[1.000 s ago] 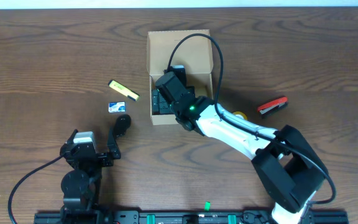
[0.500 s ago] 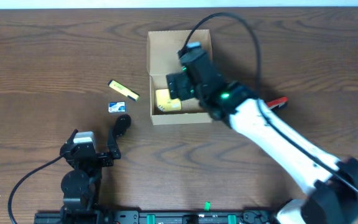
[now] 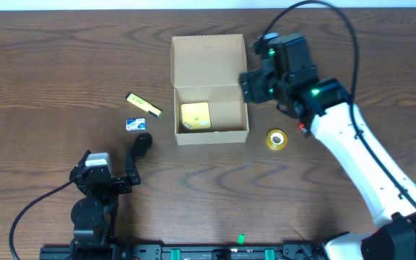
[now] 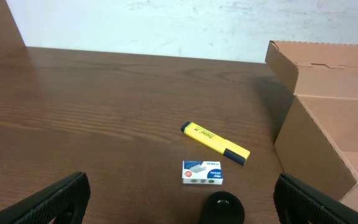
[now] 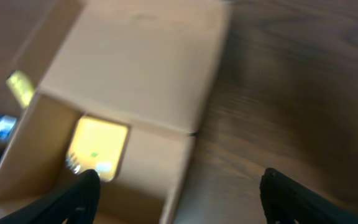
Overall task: Pack container
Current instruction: 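Open the right gripper and withdraw it toward the red stapler, then lower the right gripper and grasp the red stapler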
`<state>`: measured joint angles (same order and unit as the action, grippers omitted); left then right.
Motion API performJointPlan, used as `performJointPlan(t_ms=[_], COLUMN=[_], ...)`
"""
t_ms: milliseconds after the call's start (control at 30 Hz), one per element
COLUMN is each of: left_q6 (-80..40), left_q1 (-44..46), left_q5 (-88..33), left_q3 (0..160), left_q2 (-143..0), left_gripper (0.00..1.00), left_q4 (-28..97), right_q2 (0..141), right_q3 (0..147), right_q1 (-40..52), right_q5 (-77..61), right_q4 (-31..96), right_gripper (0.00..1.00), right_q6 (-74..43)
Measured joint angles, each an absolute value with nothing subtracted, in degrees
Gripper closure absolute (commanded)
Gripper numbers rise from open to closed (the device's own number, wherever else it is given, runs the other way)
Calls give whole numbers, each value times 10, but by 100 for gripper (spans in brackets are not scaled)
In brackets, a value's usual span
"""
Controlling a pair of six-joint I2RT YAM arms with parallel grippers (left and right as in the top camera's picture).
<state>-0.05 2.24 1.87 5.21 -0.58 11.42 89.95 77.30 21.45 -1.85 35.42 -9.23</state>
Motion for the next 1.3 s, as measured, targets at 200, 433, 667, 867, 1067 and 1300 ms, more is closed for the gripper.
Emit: performJointPlan(t_ms=[200, 433, 667, 867, 1067, 1300], left_q6=[-1, -1, -1, -1, -1, -1], left_q1=[22, 22, 22, 22, 22, 22], left_q5=[19, 19, 19, 19, 19, 19], left_q3=[52, 52, 52, 52, 52, 52], left_q2=[-6, -6, -6, -6, -6, -6], left_gripper=[5, 5, 5, 5, 4, 5], left_q4=[114, 114, 114, 114, 114, 114], right_q2=[900, 900, 900, 900, 900, 945], right_q3=[773, 773, 773, 774, 774, 774], right_q1=[164, 165, 165, 163, 100, 23], right_q5=[12, 25, 32, 78, 108, 100], right_q4=[411, 485, 576, 722, 758, 731], right_gripper=[31, 34, 35, 30, 25, 18], right_q6=[-239, -443, -549, -669, -720, -690])
